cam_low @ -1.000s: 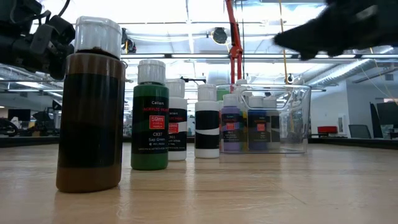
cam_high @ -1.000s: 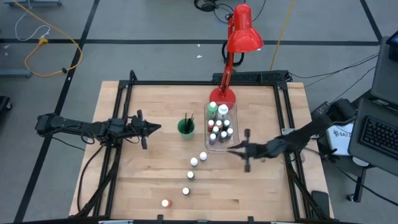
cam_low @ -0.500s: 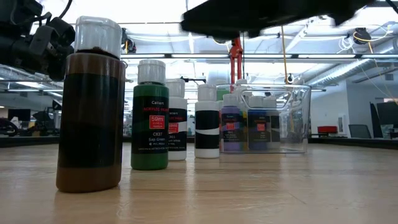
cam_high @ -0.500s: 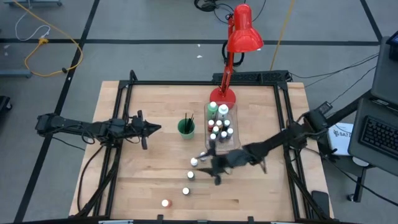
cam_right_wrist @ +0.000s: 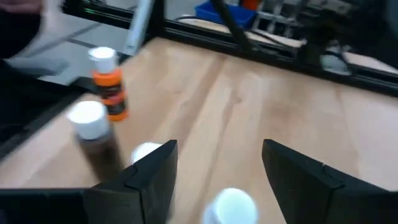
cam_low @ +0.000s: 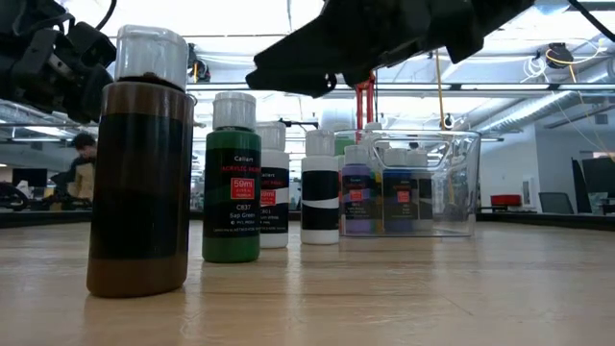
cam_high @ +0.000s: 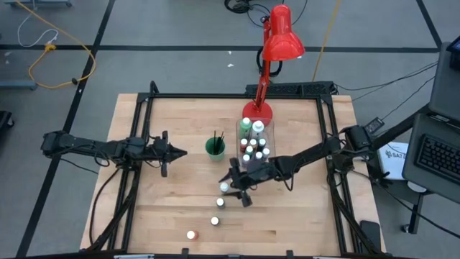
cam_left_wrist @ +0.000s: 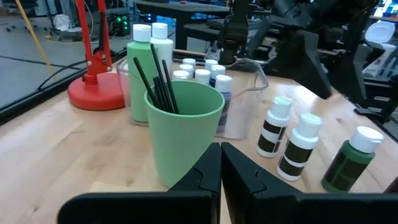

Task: Pick & Place Paint Supplies
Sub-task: Put the right small white paint bottle into the transparent bin

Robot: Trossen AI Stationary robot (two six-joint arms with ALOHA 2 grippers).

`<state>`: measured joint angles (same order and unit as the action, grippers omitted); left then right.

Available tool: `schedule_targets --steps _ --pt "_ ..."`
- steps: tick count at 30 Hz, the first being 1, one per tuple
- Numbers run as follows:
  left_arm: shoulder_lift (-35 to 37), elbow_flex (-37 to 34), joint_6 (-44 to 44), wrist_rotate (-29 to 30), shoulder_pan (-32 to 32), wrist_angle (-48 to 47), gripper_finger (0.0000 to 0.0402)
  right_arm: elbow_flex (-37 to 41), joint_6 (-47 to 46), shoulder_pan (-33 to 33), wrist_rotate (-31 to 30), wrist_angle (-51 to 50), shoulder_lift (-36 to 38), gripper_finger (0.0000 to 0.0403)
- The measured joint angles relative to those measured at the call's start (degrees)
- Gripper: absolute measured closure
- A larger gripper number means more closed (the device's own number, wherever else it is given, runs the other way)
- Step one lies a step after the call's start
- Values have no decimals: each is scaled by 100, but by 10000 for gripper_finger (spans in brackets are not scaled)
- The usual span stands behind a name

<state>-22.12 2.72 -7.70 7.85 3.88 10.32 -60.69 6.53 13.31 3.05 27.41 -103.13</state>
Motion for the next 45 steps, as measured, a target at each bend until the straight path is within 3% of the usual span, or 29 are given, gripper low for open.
schedule_targets --steps 35,41,45 --pt "-1 0 46 -12 0 -164 392 -126 28 -192 21 -511 -205 211" --pt "1 0 44 -12 0 -210 392 -1183 -137 -139 -54 -2584 -129 211" --pt "-1 0 44 -34 0 -309 392 -1859 -239 27 -506 -4091 -125 211"
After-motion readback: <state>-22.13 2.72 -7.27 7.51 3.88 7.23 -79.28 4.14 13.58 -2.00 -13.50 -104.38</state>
